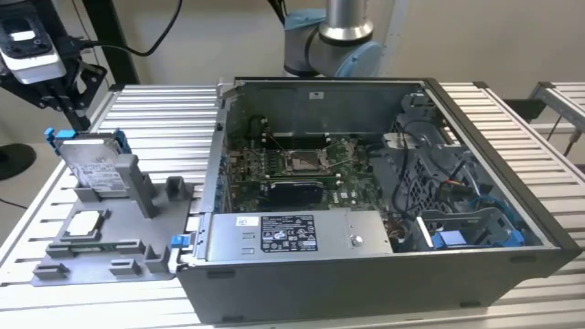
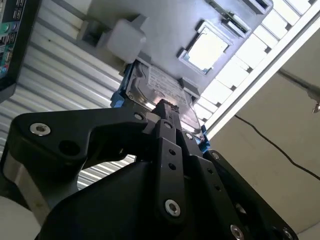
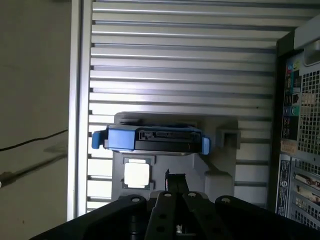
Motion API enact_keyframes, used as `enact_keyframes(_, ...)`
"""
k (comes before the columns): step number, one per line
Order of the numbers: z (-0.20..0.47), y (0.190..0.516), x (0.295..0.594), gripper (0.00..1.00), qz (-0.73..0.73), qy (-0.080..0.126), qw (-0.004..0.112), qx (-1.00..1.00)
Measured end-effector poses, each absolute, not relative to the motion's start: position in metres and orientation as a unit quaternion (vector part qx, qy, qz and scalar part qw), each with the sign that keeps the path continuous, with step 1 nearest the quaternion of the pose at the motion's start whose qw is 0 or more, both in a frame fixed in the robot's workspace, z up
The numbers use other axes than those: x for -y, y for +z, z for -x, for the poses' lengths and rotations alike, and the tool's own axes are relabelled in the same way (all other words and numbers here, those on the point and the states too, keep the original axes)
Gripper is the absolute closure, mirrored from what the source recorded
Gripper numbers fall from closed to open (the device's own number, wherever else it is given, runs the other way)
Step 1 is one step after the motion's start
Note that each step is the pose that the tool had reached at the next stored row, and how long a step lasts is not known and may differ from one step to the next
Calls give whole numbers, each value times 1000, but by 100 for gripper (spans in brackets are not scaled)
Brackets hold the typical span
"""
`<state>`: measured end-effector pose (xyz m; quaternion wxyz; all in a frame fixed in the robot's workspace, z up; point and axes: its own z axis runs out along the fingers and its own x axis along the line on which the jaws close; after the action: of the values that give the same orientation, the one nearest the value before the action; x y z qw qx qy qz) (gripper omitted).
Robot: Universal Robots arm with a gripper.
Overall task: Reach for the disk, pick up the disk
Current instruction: 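Reach for the disk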
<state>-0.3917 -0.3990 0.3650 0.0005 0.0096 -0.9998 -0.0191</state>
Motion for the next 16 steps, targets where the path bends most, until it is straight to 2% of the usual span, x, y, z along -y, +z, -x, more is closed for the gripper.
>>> enact_keyframes(16,431,362,372,100,-9,-19,0,1000)
